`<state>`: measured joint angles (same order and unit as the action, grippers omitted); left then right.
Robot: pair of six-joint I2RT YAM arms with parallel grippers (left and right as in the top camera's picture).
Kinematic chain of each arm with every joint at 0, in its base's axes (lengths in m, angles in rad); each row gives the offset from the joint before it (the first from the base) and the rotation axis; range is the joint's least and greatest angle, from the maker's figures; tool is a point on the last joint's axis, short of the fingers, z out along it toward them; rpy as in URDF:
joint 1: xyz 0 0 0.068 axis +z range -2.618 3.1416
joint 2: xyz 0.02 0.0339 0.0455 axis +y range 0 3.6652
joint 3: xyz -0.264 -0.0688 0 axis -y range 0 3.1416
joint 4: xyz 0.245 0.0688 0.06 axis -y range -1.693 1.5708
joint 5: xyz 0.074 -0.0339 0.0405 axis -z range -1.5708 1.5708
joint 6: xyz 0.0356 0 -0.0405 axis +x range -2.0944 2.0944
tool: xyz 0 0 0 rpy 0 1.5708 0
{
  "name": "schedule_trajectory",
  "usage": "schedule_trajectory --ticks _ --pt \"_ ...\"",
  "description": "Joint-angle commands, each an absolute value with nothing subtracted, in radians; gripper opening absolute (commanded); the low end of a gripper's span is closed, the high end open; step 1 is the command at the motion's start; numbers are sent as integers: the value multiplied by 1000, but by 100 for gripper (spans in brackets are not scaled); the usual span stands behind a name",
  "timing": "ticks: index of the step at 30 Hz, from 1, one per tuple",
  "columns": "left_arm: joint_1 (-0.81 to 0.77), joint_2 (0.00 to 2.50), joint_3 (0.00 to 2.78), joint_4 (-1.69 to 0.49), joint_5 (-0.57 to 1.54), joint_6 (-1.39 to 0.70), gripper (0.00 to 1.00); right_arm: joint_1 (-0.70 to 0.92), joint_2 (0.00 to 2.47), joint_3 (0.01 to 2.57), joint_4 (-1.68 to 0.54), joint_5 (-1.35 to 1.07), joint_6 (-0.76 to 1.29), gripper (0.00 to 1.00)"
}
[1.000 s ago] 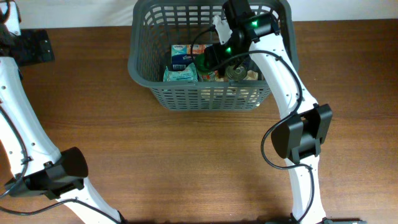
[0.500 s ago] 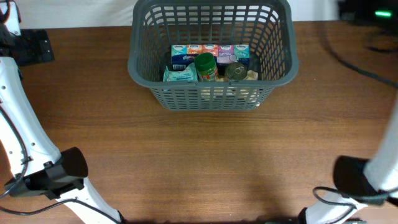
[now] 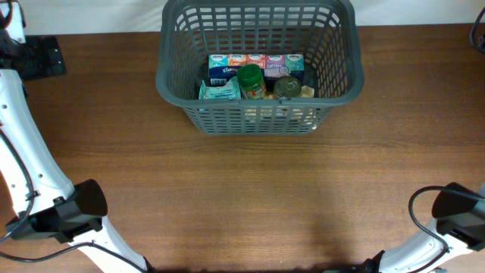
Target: Pack container
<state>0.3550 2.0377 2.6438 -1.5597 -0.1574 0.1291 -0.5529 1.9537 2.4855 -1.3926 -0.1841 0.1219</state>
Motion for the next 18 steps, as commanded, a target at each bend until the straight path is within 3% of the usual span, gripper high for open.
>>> schedule_trajectory --ticks 1,8,18 --pt "358 2036 2641 -1557 -154 113 99 -556 1932 2481 -1404 -327 83 99" --pt "358 2036 2641 -1557 -154 113 99 -556 1711 2484 -1450 -337 7 99" --pt "358 2036 2641 -1557 -154 113 99 -557 1153 2466 -1563 -210 -48 99"
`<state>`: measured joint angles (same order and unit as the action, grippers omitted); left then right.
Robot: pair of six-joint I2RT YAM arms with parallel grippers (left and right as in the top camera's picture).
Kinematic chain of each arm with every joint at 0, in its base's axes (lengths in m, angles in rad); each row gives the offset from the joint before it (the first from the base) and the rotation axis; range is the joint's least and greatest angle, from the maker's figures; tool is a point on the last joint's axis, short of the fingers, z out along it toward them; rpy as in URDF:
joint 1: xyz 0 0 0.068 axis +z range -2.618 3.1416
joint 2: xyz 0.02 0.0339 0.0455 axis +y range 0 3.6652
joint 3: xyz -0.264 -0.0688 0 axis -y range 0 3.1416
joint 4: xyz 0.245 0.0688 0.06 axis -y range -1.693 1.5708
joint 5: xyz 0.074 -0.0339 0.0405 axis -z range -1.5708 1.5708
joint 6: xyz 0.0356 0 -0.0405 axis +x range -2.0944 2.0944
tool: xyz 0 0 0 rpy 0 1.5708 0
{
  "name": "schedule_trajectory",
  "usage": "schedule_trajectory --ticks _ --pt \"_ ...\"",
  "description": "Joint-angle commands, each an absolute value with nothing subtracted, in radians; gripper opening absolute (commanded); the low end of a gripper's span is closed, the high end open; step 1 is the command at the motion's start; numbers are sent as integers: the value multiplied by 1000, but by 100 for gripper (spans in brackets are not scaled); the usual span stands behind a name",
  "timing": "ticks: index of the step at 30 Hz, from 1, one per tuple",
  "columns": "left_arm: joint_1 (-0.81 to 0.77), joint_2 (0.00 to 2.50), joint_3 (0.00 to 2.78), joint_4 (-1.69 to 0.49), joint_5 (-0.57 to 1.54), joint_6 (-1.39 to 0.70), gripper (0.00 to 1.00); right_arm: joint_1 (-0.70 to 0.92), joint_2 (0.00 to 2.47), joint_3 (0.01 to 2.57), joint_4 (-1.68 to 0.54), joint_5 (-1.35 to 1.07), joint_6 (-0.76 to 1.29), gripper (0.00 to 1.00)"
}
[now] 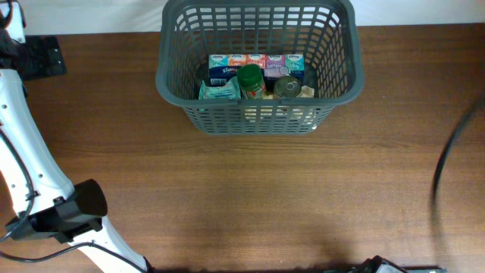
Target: Pack container
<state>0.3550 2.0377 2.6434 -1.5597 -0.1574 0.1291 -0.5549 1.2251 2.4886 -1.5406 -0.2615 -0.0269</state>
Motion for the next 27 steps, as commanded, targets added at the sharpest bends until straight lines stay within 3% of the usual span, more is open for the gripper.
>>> schedule_trajectory --ticks 1,3,7,19,27 --pt "358 2036 2641 -1557 -154 113 99 -557 1113 2447 -1591 -217 -48 99" --pt "358 2036 2641 -1557 -154 113 99 -557 1050 2389 -1697 -280 -44 99" --pt "358 2036 2641 -1557 -154 113 99 -557 1013 2276 -1698 -401 29 99" --pt "358 2036 2641 -1557 -154 113 99 -547 1029 1924 -1663 -318 60 99" --pt "358 2036 2641 -1557 -154 113 99 -241 624 1095 -840 -265 60 99"
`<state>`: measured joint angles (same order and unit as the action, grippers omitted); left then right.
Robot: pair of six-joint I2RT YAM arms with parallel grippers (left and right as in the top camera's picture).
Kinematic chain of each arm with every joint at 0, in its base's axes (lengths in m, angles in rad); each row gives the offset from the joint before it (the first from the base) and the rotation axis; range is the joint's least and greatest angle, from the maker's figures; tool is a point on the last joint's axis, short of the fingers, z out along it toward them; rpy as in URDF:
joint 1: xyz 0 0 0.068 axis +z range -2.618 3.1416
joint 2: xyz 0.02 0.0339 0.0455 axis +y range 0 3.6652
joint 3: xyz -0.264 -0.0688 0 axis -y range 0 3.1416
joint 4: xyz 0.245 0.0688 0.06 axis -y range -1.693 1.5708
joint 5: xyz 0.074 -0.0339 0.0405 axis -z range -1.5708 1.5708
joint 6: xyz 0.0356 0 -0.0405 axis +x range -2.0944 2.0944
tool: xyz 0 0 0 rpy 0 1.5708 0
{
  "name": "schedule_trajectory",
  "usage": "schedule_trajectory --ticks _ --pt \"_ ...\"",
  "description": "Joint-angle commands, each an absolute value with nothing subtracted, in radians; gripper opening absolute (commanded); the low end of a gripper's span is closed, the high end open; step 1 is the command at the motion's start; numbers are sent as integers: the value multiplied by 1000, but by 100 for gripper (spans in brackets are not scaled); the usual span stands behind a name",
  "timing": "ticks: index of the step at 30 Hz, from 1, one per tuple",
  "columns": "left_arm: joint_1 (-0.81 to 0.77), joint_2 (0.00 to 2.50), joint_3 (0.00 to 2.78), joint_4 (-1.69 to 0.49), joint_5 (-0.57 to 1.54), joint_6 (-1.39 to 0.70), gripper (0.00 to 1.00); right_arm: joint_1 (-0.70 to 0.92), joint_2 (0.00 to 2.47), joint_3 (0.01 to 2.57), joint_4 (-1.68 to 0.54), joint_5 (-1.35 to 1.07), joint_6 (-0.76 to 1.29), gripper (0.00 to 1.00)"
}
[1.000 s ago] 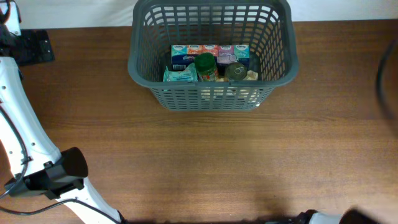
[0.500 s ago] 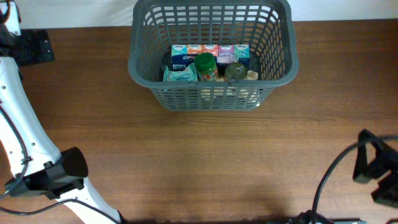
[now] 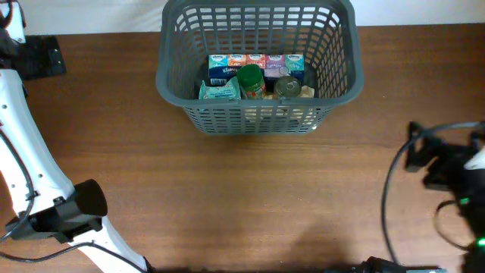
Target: Pack container
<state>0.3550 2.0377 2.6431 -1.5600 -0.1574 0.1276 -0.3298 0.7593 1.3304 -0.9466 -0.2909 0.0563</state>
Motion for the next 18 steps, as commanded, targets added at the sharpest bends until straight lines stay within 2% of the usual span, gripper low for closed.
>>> schedule_trajectory --ticks 1,6,9,13,18 --pt "358 2036 2641 -1557 -154 113 99 -196 554 950 -751 -265 60 99" --pt "358 2036 2641 -1557 -154 113 99 -68 323 489 -482 -264 60 99" --pt "358 2036 2641 -1557 -154 113 99 -58 215 307 -345 -265 60 99" --pt "358 2036 2641 -1557 -154 113 99 -58 77 172 -295 -265 60 99" --pt "358 2036 2641 -1557 -154 113 99 -58 3 128 -318 -249 60 99"
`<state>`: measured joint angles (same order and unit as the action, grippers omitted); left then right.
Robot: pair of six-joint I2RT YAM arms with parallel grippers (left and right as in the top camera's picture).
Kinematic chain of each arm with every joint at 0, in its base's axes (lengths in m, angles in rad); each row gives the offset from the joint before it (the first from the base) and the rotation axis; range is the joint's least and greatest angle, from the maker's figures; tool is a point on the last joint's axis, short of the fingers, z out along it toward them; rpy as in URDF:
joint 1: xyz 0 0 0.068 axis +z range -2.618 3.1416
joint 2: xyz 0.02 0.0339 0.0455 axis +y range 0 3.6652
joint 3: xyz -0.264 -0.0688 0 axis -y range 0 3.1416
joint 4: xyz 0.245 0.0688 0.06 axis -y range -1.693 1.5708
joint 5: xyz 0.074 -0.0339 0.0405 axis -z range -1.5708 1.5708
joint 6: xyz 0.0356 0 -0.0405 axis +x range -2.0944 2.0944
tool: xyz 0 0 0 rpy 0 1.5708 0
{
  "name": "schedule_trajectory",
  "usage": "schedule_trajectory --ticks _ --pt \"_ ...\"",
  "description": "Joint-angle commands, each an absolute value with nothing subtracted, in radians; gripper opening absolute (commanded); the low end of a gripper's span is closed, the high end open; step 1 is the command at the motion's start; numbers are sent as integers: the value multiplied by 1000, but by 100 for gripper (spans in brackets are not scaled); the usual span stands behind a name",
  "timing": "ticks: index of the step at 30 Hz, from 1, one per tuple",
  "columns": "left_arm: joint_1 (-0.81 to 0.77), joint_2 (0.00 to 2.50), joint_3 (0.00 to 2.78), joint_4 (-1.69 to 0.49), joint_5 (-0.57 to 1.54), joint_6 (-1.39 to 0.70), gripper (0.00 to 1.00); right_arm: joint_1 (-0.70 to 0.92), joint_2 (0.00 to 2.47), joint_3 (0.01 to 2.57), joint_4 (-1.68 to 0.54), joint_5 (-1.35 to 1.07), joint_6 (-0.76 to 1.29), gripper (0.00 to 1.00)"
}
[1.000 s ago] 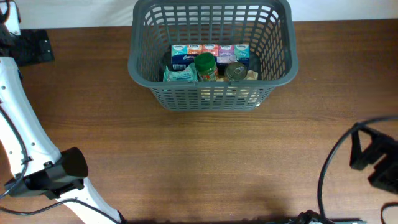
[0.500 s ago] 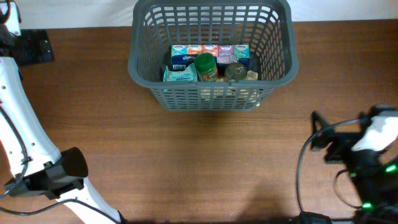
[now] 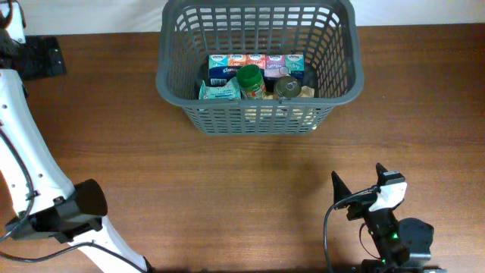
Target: Pack container
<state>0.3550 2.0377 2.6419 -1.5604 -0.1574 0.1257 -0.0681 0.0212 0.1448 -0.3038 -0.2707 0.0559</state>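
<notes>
The grey slatted basket [image 3: 258, 114] stands at the back middle of the table. Inside it are tissue packs [image 3: 220, 82], a green-lidded jar [image 3: 251, 80], a tin can [image 3: 286, 86] and a row of small coloured boxes [image 3: 258, 61]. My right gripper [image 3: 358, 189] is low at the front right, well short of the basket, and nothing shows in it. Its jaws are too small to read. My left gripper [image 3: 36, 58] rests at the far back left, dark and unclear.
The left arm's white link [image 3: 23, 144] runs along the left edge down to its black joint [image 3: 79, 206]. A black cable [image 3: 327, 235] loops beside the right arm. Brown wooden tabletop [image 3: 227, 189] lies between basket and arms.
My right arm has moved from the right edge, about mid-depth, to the front right of the table, further in from the edge. The basket, its contents and the left arm are unchanged.
At first the right arm sat at the front right corner. Then only a blurred cable showed there. Then the arm stood at the right edge, further back, and now it is at the front right, further in. The basket's contents stayed the same throughout.
</notes>
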Motion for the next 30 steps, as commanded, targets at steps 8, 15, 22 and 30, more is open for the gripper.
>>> schedule_trajectory --ticks 8,15,22,30 --pt "358 2036 2641 -1557 -154 113 99 -58 3 127 -352 -250 60 99" --pt "358 2036 2641 -1557 -154 113 99 -58 3 127 -420 -250 60 99" --pt "358 2036 2641 -1557 -154 113 99 -58 4 127 -439 -250 60 99" --pt "299 1894 2502 -1557 -154 113 99 -58 4 127 -439 -250 60 99"
